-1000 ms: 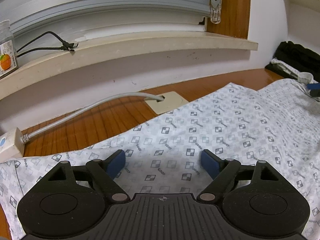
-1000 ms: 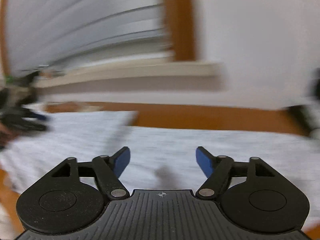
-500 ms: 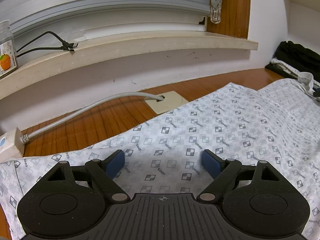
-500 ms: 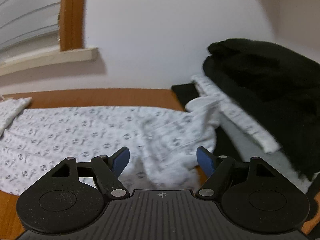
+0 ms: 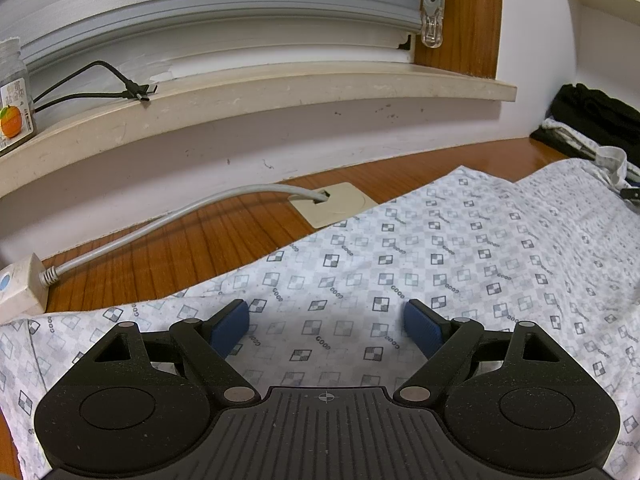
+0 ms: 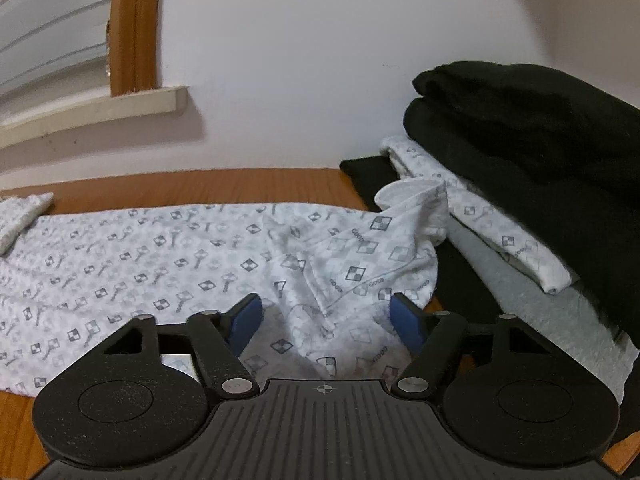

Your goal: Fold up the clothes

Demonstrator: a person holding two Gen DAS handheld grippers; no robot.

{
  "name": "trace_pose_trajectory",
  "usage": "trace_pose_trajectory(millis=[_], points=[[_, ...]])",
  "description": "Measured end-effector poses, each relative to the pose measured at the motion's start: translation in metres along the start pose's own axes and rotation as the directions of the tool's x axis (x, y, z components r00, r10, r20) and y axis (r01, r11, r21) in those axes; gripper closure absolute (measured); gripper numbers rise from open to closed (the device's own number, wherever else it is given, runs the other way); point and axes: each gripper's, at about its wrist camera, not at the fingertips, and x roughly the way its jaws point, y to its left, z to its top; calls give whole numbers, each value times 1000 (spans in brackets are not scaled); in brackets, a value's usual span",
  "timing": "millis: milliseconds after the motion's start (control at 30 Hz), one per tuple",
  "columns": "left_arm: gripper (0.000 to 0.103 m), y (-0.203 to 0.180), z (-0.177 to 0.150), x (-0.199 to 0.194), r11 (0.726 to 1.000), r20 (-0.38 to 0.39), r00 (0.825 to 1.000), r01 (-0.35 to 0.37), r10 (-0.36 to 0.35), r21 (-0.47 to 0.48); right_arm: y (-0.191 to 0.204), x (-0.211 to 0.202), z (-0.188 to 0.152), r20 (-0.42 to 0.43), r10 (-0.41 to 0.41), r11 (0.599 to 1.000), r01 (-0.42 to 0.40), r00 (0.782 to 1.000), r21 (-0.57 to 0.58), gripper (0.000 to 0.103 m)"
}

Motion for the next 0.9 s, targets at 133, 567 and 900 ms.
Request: trace_pose_trajectory(millis=[133, 567, 900], points=[[16, 1, 0, 0, 1000, 0, 1000, 1, -1, 0, -8, 1, -1, 0, 3, 998, -3, 1000, 62, 63], [14, -55, 49, 1, 997, 91, 996, -14, 7, 80, -72, -60, -34, 326, -52, 895, -101, 944, 435, 90], [13, -271, 169, 96, 898, 76, 932, 316, -354, 307, -90, -82, -59, 337, -6, 887, -151, 942, 437, 89]])
